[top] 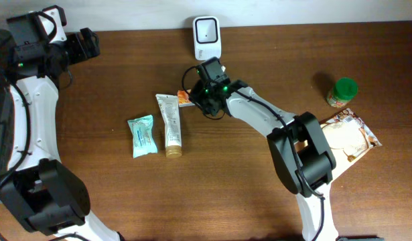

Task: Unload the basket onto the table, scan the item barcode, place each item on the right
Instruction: 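Move right gripper to the orange tissue packet and grasp it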

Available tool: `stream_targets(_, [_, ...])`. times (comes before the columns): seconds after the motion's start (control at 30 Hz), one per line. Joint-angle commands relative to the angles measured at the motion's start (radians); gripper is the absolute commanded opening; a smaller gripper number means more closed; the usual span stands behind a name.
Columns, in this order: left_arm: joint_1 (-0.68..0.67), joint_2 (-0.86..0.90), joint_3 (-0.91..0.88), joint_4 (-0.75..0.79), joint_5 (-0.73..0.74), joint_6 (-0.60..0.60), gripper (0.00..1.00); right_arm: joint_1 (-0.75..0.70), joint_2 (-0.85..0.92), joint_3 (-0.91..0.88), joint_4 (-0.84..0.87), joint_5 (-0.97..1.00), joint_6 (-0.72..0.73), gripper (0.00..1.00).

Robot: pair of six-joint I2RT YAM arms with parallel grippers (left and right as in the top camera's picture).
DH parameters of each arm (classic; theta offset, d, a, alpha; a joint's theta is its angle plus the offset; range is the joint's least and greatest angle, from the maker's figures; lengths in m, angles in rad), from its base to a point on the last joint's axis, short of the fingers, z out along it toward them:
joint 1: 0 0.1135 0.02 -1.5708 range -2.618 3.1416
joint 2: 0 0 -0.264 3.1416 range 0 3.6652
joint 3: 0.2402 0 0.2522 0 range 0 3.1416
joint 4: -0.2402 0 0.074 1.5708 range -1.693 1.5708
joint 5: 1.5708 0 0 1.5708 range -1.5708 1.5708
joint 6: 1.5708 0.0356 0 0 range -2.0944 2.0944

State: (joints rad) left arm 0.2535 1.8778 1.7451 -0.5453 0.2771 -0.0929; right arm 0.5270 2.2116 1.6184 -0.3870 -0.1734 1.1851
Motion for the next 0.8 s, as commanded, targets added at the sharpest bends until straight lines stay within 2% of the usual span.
stream_targets(0.0, [-0.002, 0.007, 0.01, -0.002, -0.016, 0.019, 0.99, 0.045, 0.031, 0.01, 0.008, 0.092, 0.085, 0.28])
stream_targets(0.23, [-0.002, 0.007, 0.01, -0.002, -0.016, 0.019, 0.99, 0.063, 0.103, 0.01, 0.063, 0.124, 0.088, 0.25])
stream_targets(0.37, [-0.002, 0.007, 0.01, -0.002, -0.016, 0.019, 0.99, 0.06, 0.131, 0.01, 0.07, 0.161, 0.039, 0.13])
stream_targets(0.5, [-0.002, 0.007, 0.01, -0.002, -0.016, 0.019, 0.99, 0.059, 0.13, 0.011, 0.069, 0.165, -0.19, 0.11])
stream_targets(0.57, [-0.002, 0.006, 0.01, -0.002, -0.016, 0.019, 0.99, 0.05, 0.127, 0.011, 0.055, 0.131, -0.302, 0.06])
stream_targets(0.67, [-0.002, 0.006, 0.01, -0.002, -0.016, 0.019, 0.99, 0.012, 0.097, 0.011, 0.031, -0.015, -0.509, 0.04])
stream_targets(0.77, [-0.002, 0.007, 0.01, -0.002, -0.016, 0.019, 0.99, -0.049, 0.034, 0.011, -0.061, -0.159, -0.638, 0.04])
